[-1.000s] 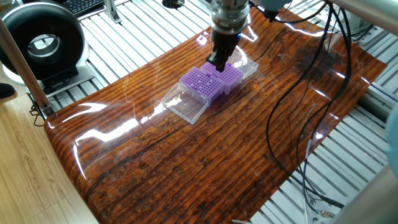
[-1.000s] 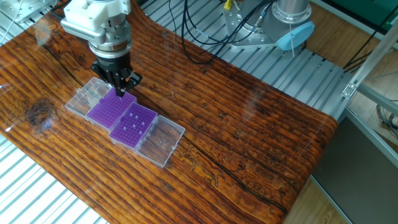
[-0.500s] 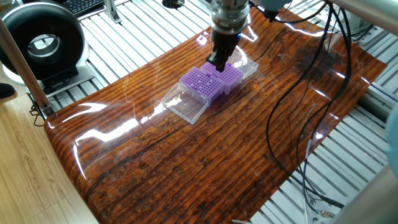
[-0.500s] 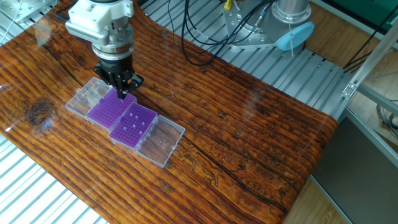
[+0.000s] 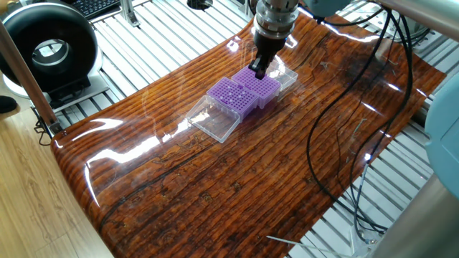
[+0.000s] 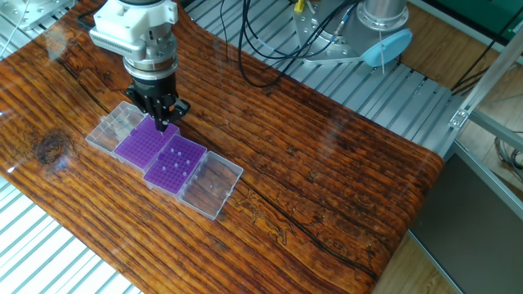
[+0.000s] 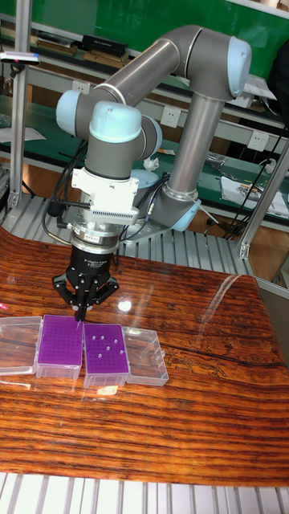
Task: Transfer all small pipette tips from one holder to another
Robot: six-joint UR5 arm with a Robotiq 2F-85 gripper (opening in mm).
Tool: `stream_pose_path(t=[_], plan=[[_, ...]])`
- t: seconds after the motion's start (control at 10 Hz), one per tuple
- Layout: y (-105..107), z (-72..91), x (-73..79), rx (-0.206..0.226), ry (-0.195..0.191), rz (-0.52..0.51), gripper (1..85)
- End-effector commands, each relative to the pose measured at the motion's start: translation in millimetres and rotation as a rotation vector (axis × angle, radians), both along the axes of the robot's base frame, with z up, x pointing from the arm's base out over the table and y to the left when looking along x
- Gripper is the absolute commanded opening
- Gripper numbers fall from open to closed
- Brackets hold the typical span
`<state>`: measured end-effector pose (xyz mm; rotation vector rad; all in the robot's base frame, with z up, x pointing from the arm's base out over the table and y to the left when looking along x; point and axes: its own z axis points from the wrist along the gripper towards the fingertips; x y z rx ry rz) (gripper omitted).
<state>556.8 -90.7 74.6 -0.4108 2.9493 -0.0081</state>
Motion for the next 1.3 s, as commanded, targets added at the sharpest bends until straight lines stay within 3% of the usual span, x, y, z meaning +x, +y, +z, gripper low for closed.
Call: stream_pose_path(t=[0.0,1.0,1.2], plan=[[3.2,-1.0,3.3,0.020,-0.015,-0.002,1.3],[6.4,-3.2,6.6,0.043,-0.030,0.014,1.3],[1.9,-1.3,3.3,0.028,-0.016,0.015,1.3]])
